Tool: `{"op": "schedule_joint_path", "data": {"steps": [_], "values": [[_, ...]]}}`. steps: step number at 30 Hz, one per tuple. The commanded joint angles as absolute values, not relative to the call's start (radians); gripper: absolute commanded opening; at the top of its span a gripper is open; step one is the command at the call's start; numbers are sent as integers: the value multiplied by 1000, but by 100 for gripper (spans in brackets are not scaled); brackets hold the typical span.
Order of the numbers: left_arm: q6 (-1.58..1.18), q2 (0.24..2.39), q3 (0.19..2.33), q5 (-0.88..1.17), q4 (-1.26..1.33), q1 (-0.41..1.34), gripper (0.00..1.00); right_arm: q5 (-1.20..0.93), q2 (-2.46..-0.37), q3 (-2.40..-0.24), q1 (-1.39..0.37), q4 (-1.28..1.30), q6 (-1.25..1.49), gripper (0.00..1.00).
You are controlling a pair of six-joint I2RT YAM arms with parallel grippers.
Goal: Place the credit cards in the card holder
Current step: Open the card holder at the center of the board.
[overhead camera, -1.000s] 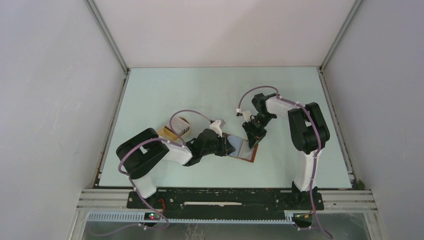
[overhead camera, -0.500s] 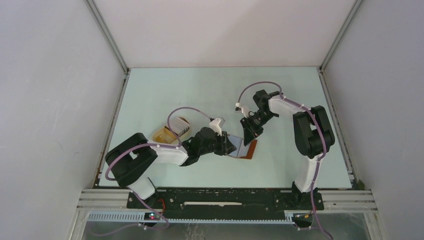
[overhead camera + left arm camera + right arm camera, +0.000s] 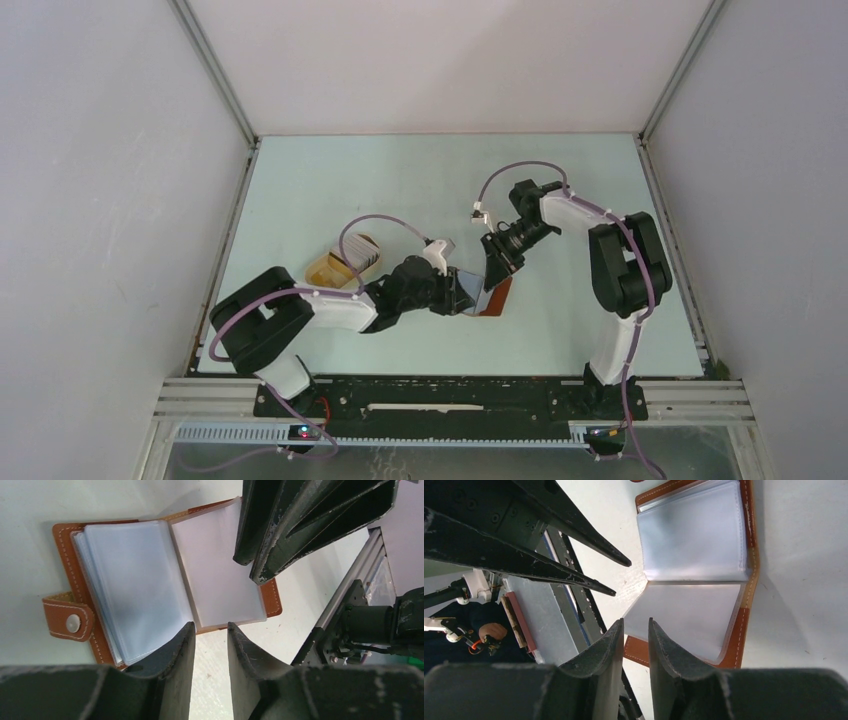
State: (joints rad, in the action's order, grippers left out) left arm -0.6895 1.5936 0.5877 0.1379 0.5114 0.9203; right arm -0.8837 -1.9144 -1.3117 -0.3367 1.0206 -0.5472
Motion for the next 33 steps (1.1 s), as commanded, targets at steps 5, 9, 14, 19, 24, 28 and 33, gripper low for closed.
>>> {"op": "schedule_joint_path", "data": {"steps": [5,9,14,19,24,28,33], "values": [[-656,1617,684,193,545,942,34,-917,-1838,-1333,-315,1037,-574,33],[-662,1669,715,217,553,946,34,-885,-1818,-1333,-308,1030,-571,33],[-667,1731,761,245,552,946,34,-851,-1773,-1326,-285,1015,-564,33],[-670,1781,803,259,552,947,34,-732,-1706,-1291,-267,941,-515,34],[-669,1811,824,259,539,947,34,-577,-1744,-1281,-254,924,-459,40],[-667,1816,825,256,535,946,34,-585,-1794,-1289,-223,947,-441,51],[-667,1822,826,259,534,946,34,-647,-1860,-1301,-185,977,-438,53]]}}
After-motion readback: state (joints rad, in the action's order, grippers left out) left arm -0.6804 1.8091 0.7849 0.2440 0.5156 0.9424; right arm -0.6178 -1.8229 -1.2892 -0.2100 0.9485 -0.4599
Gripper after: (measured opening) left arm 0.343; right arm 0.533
